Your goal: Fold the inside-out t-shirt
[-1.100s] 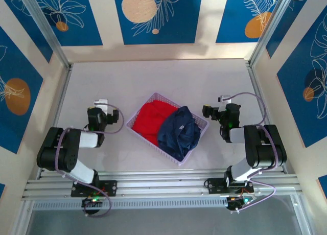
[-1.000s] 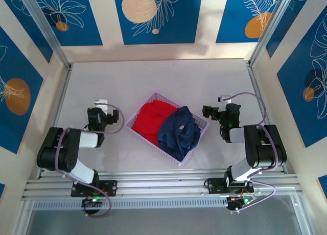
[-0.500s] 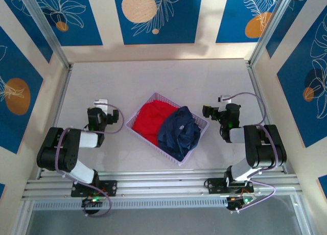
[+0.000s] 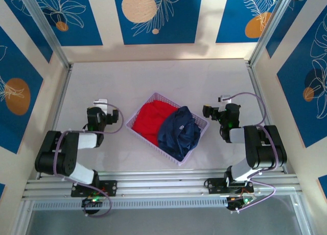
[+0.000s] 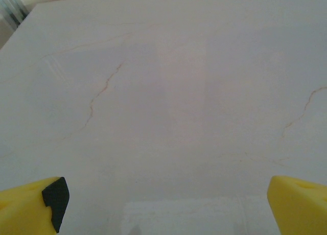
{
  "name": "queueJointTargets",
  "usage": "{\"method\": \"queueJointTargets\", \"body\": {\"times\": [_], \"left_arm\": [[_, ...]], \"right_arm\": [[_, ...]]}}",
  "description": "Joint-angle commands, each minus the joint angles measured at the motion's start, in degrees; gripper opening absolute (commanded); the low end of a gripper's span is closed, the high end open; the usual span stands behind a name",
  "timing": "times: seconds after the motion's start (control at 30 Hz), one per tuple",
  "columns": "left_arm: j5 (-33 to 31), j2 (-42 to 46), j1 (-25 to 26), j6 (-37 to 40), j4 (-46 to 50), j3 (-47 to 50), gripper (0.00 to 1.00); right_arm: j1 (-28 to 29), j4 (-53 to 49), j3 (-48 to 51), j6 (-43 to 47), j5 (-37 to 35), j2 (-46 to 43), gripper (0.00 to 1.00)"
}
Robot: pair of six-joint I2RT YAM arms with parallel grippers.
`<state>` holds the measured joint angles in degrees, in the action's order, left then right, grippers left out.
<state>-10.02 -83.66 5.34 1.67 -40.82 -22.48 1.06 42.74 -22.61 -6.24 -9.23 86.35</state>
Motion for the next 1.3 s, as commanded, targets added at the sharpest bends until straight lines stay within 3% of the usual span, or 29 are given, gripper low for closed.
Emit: {"method": "queueJointTargets", "body": {"times": [0.0,0.07,0.17,0.23,0.33,0.4,0.47,0.7,0.93,1.1,1.2,1.27], "left_arm": [[0.06,7.02,-0.95,-0.44,13.02,-5.53,1.0],[-2.32,10.73,-0.95,-2.76,18.28,-6.9,1.0],[-1.07,17.63,-0.95,-8.25,24.45,-8.03,1.0],[3.15,21.41,-0.95,-13.98,28.67,-9.39,1.0],[14.58,23.83,-0.65,-22.5,32.0,-11.7,1.0],[21.48,23.67,0.62,-27.36,32.71,-13.11,1.0],[23.62,23.29,3.58,-28.83,35.2,-15.13,1.0],[17.81,20.8,17.97,-20.93,49.09,-23.5,1.0],[14.15,21.81,18.48,-21.75,53.5,-21.07,1.0],[14.1,22.81,18.5,-22.35,54.48,-20.14,1.0],[14.45,23.92,18.71,-22.33,55.16,-19.34,1.0],[15.6,24.18,18.74,-22.25,54.57,-18.67,1.0]], "right_arm": [[0.51,-8.82,-4.23,-1.81,-4.47,-6.79,0.99],[-0.51,-16.5,-6.31,-5.48,-5.78,-10.78,0.99],[-1.71,-19.69,-5.35,-12.85,-7.6,-18.26,0.99],[-2.36,-23.96,-6.1,-17.89,-6.26,-22.9,0.99],[-1.55,-31.31,-9.99,-20.8,-0.97,-26.57,1.0],[1.05,-34.5,-12.69,-20.16,2.22,-27.34,0.98],[5.61,-37.75,-15.15,-19.41,2.12,-27.36,0.97],[23.48,-60.59,-28.73,-11.88,0.45,-19.96,0.96],[34.08,-73.33,-34.84,-10.16,-1.15,-10.92,0.97],[35.99,-80.23,-40.99,-9.47,-3.17,-2.26,0.96],[37.16,-86.35,-41.72,-8.58,-8.51,-2.84,0.97],[36.72,-88.71,-40.33,-8.97,-6.77,-4.65,0.99]]}}
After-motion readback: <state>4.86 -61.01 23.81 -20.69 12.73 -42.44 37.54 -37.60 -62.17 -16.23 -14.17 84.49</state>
